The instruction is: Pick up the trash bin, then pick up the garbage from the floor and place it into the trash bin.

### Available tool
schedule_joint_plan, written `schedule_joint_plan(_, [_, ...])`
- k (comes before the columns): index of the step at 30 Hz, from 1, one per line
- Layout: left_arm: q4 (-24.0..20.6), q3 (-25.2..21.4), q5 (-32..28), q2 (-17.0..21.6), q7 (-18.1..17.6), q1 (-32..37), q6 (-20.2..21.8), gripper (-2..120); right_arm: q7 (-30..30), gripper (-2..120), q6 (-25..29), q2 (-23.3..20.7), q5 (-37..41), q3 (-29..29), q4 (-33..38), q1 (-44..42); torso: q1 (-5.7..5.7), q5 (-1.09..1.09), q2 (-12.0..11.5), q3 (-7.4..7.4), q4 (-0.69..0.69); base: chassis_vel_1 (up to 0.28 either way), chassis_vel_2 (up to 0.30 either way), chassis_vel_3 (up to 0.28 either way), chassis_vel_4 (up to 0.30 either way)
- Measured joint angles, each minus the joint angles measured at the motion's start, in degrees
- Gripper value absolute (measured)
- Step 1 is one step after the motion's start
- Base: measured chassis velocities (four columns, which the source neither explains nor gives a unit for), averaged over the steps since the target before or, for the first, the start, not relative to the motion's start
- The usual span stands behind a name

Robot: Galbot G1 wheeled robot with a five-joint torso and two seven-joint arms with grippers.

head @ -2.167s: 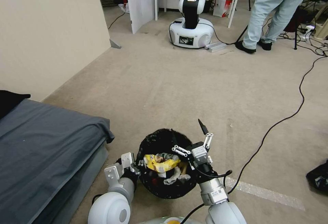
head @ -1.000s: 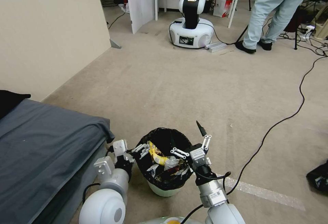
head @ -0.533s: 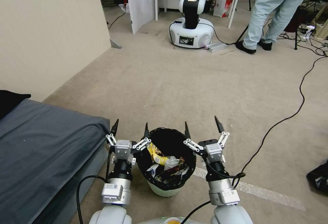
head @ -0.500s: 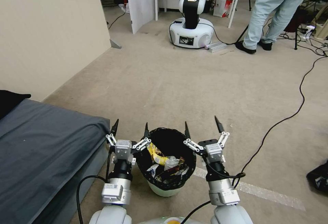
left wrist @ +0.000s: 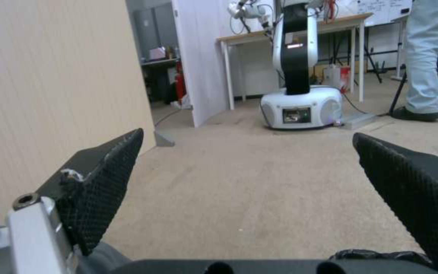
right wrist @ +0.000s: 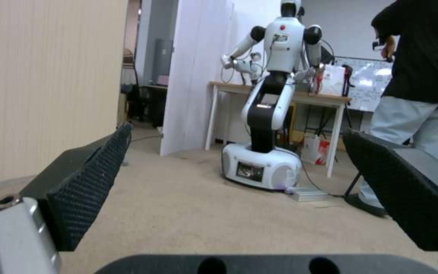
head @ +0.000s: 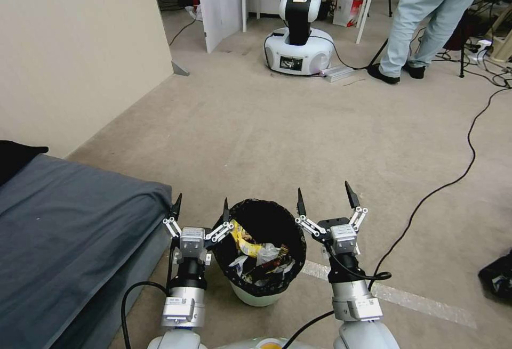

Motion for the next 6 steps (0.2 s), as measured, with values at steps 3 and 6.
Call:
schedule_joint_plan(3, [0.0, 0.0, -0.09, 0.0, -0.02, 0.0, 0.12, 100, -0.04, 100, 0.0, 0.0, 0.0, 0.0, -0.04, 0.02, 0.0, 0.0, 0.0, 0.0, 0.0, 0.0, 0.0, 0.0, 0.0])
schedule_joint_plan(6, [0.0, -0.01, -0.16, 0.01, -0.03, -0.01, 0.2, 100, -0.06, 100, 0.0, 0.0, -0.01, 0.0, -0.05, 0.03, 0.0, 0.0, 0.0, 0.0, 0.0, 0.0, 0.0, 0.0, 0.0])
